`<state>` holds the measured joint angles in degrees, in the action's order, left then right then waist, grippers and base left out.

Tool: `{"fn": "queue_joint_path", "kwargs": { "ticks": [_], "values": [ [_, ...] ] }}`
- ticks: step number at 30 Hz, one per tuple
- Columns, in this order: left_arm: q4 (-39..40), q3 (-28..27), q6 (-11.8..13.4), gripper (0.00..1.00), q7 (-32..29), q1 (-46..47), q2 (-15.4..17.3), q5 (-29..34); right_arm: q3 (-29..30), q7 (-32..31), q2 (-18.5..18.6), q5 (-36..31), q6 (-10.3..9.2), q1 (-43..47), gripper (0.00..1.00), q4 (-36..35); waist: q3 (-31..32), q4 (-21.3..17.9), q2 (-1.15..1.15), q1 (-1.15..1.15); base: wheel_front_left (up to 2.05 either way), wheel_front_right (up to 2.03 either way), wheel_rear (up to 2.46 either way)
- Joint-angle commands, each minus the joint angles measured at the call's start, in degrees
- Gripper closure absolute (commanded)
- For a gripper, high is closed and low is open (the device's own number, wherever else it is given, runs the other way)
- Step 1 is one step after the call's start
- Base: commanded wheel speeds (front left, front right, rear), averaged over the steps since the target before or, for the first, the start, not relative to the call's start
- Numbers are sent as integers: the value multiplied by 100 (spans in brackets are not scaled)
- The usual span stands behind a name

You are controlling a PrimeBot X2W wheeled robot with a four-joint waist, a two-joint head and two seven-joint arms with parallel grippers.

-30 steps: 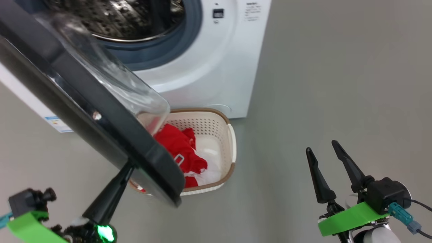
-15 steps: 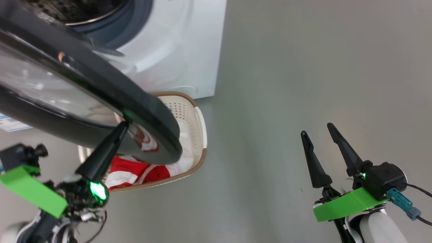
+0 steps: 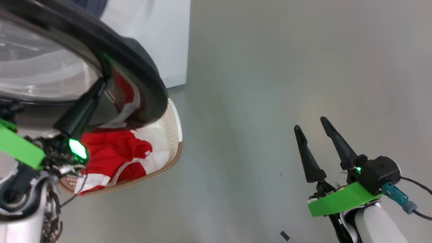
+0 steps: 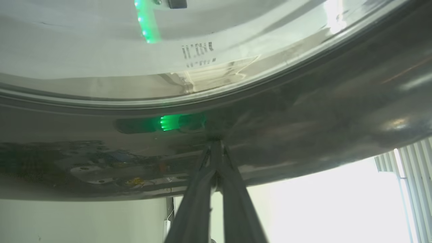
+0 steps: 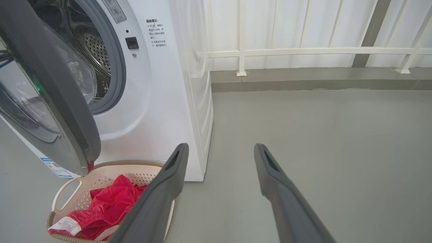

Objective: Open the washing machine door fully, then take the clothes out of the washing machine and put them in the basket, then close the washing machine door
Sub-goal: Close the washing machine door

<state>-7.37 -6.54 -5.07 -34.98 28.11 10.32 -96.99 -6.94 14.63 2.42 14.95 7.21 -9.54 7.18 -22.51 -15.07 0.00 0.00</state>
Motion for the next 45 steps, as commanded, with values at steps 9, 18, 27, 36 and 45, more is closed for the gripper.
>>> {"fn": "queue_joint_path", "kwargs": {
  "ticks": [9, 18, 27, 36, 45],
  "values": [
    [-466, -270, 101, 100, 9, 864, 360, 9, -234, 37, 45, 120, 28, -196, 0, -124, -179, -261, 0, 0, 0, 0, 0],
    [-651, -369, 34, 100, 34, 1110, 439, 10, -226, 37, 45, 193, 28, -239, 0, -94, -187, -233, 0, 0, 0, 0, 0],
    [-880, -189, 145, 100, -68, 1323, 422, 102, -354, 37, 45, 256, 28, -319, 0, -10, -90, -259, 0, 0, 0, 0, 0],
    [-1254, -290, 154, 100, 24, 1502, 506, 149, -418, 37, 45, 309, 28, -246, 0, 97, 178, -424, 0, 0, 0, 0, 0],
    [-1268, -413, -23, 100, 59, 1050, 451, 130, -414, 37, 45, 293, 28, -103, 0, 182, 594, -234, 0, 0, 0, 0, 0]
  ]
}}
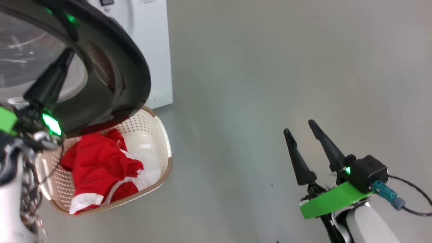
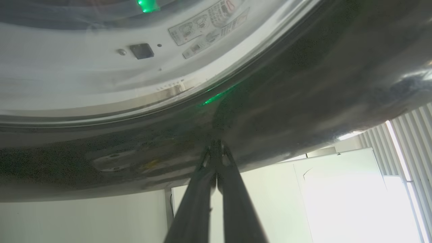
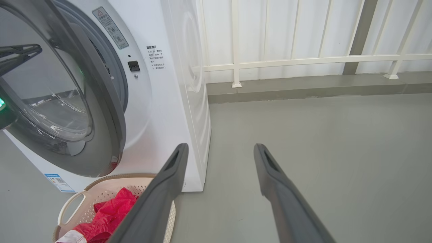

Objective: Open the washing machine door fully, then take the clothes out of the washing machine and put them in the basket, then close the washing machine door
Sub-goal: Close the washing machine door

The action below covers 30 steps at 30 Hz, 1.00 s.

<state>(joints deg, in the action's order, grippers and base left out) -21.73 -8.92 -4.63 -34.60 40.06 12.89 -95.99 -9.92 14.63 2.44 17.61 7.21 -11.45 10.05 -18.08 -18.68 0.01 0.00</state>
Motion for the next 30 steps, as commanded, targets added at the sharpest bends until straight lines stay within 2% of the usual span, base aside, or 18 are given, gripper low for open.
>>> {"fn": "queue_joint_path", "kwargs": {
  "ticks": [1, 8, 9, 12, 13, 14, 25, 28, 30],
  "values": [
    [214, -195, -92, 100, 50, -270, 181, 50, -131, 37, 43, 20, 28, 114, 0, -90, 214, 178, -1, 0, 0, 0, 0],
    [867, -396, -230, 100, 313, -1435, -85, 127, -204, 37, 43, -82, 28, 319, 0, 43, 686, 626, -1, 0, 0, 0, 0],
    [988, -411, -238, 97, 354, -1619, -139, 151, -197, 37, 43, -98, 28, 353, 0, 60, 750, 699, -1, 0, 0, 0, 0],
    [1364, -476, -254, 45, 514, -2108, -325, 203, -128, 37, 43, -148, 28, 448, 0, 79, 889, 912, -1, 0, 0, 0, 0],
    [1474, -481, -257, 9, 571, -2253, -377, 248, -97, 37, 43, -166, 28, 471, 0, 78, 925, 982, -1, 0, 0, 0, 0],
    [1569, -479, -259, 0, 626, -2389, -429, 299, -76, 37, 43, -183, 28, 496, 0, 82, 969, 1041, -1, 0, 0, 0, 0],
    [2349, -361, -206, 0, 1594, -3451, -816, 1227, 213, 37, 43, -289, 28, 763, 0, 92, 1310, 1504, -1, 0, 0, 0, 0],
    [2477, -257, -109, 0, 2072, -3708, -862, 1851, 290, 37, 43, -308, 28, 870, 0, 97, 1432, 1610, -1, 0, 0, 0, 0],
    [2549, -167, -4, 0, 2430, -3887, -834, 2483, 336, 37, 43, -319, 28, 931, 0, 114, 1503, 1674, -1, 0, 0, 0, 0]
  ]
}}
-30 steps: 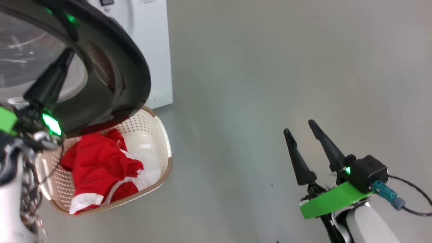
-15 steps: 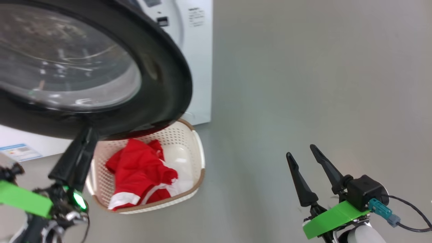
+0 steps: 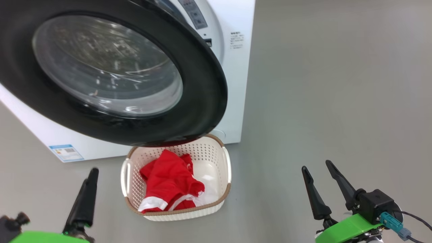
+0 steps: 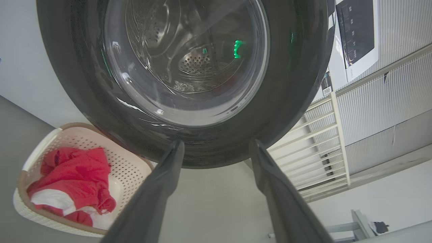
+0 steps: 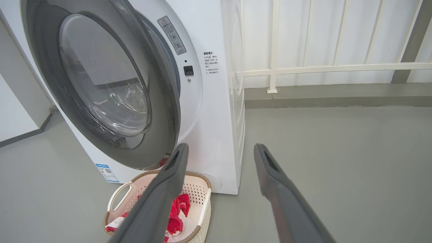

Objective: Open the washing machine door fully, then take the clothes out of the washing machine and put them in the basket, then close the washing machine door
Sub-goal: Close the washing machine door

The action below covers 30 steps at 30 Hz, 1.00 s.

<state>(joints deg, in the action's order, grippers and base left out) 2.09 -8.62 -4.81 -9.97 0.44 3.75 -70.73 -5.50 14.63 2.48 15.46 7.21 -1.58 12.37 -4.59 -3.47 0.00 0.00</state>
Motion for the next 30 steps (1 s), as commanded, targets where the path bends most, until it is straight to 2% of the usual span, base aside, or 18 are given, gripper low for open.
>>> {"fn": "queue_joint_path", "kwargs": {
  "ticks": [1, 8, 14, 22, 30],
  "values": [
    [191, -122, 69, 0, 141, -10, 126, 340, -85, 37, 40, -112, 28, -32, 0, -109, 195, 185, 0, 0, 0, 0, 0],
    [413, 456, 602, 0, 1206, -429, 281, 2604, -59, 37, 40, -224, 28, 128, 0, -78, 466, 393, 0, 0, 0, 0, 0],
    [468, 1086, 1092, 0, 1791, -648, 523, 4331, -18, 37, 40, -370, 28, 226, 0, -73, 628, 543, 0, 0, 0, 0, 0],
    [282, 1521, 1409, 0, 1878, -805, 749, 5296, 134, 37, 40, -532, 28, 426, 0, -87, 786, 632, 0, 0, 0, 0, 0],
    [152, 1616, 1516, 0, 1921, -910, 814, 5489, 276, 37, 40, -519, 28, 660, 0, -67, 875, 612, 0, 0, 0, 0, 0]
  ]
}}
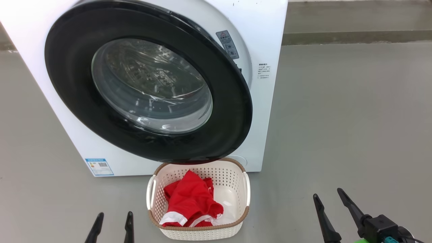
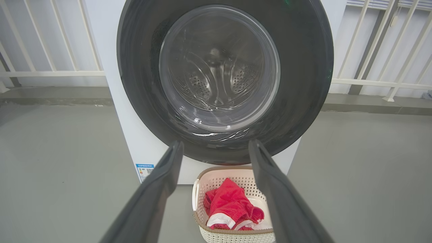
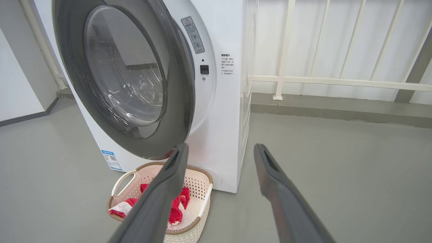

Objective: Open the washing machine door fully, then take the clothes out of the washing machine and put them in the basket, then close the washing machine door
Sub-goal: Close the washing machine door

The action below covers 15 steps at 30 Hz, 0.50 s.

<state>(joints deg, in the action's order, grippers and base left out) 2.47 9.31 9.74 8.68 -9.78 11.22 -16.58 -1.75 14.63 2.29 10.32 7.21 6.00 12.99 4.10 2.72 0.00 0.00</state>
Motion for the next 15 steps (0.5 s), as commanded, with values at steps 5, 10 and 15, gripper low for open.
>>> {"fn": "queue_joint_path", "kwargs": {
  "ticks": [5, 10, 15],
  "values": [
    [57, -137, 64, 0, 76, 61, 50, 49, -71, 36, 59, -4, 28, -14, 0, -145, 34, -57, 0, 0, 0, 0, 0],
    [16, -116, 74, 0, 87, 44, 37, 29, -52, 27, 59, 0, 28, 28, 0, -166, 45, -92, 0, 0, 0, 0, 0],
    [2, -87, 105, 0, 96, 50, 35, 39, -51, 4, 59, -10, 28, 48, 0, -186, 48, -122, 0, 0, 0, 0, 0]
  ]
}}
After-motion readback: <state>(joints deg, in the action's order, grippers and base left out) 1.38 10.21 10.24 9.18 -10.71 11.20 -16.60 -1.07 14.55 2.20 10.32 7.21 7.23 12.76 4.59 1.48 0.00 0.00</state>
